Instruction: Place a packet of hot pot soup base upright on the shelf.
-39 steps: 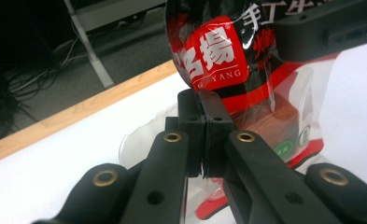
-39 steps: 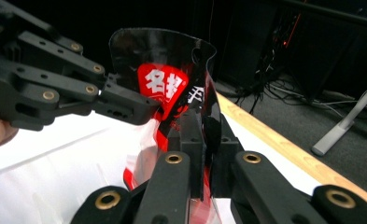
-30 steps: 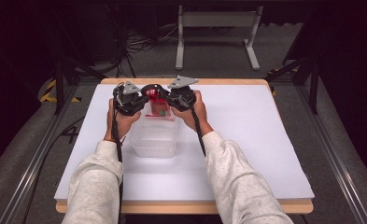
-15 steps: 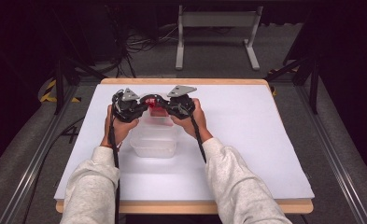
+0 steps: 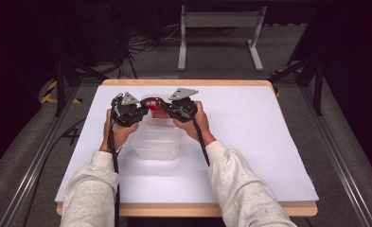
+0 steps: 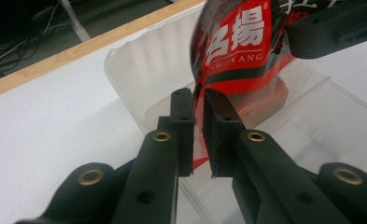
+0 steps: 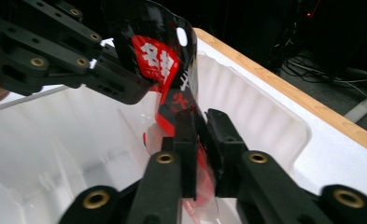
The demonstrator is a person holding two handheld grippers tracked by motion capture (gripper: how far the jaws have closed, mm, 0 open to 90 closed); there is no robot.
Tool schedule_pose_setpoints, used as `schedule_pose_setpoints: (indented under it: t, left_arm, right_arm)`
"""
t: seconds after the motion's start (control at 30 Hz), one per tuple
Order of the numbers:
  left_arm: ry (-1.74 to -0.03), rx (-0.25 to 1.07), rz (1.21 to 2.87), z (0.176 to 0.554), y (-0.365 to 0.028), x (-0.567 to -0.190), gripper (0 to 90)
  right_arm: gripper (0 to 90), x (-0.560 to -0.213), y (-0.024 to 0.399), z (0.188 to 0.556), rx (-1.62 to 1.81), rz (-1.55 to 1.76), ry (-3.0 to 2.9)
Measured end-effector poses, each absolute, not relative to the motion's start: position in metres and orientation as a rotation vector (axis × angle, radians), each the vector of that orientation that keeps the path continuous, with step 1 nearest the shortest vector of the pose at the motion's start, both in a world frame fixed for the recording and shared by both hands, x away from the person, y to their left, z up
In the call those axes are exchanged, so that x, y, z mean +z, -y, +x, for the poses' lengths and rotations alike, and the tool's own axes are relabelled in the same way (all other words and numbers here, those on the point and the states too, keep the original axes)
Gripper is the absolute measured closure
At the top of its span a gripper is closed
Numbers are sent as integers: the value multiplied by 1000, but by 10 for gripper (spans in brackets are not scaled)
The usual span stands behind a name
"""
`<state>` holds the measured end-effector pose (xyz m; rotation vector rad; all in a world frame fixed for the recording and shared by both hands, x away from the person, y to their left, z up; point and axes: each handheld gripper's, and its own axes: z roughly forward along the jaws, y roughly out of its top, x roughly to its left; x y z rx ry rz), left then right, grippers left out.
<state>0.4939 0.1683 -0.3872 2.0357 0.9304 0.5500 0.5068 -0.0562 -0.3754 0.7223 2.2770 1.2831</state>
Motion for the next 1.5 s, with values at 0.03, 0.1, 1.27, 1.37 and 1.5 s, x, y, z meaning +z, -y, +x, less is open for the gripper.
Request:
schedule_pose_setpoints:
  t: [0.03, 0.1, 1.27, 1.37, 1.5]
  left_arm:
    - [-931, 557, 2035, 493, -168, -386, 809]
    - [-930, 559, 2032, 493, -168, -386, 795]
    - [-905, 649, 1951, 453, -187, -364, 611]
    - [-889, 659, 1954, 448, -187, -366, 571]
    - [-895, 650, 1927, 440, -188, -364, 511]
  right_arm:
    - [798, -375, 57, 507, 1282, 724, -2276]
    - [788, -374, 57, 506, 1277, 726, -2276]
    - [759, -355, 89, 496, 1184, 702, -2227]
    - [753, -356, 93, 496, 1175, 705, -2228]
    - [740, -356, 98, 496, 1157, 713, -2224]
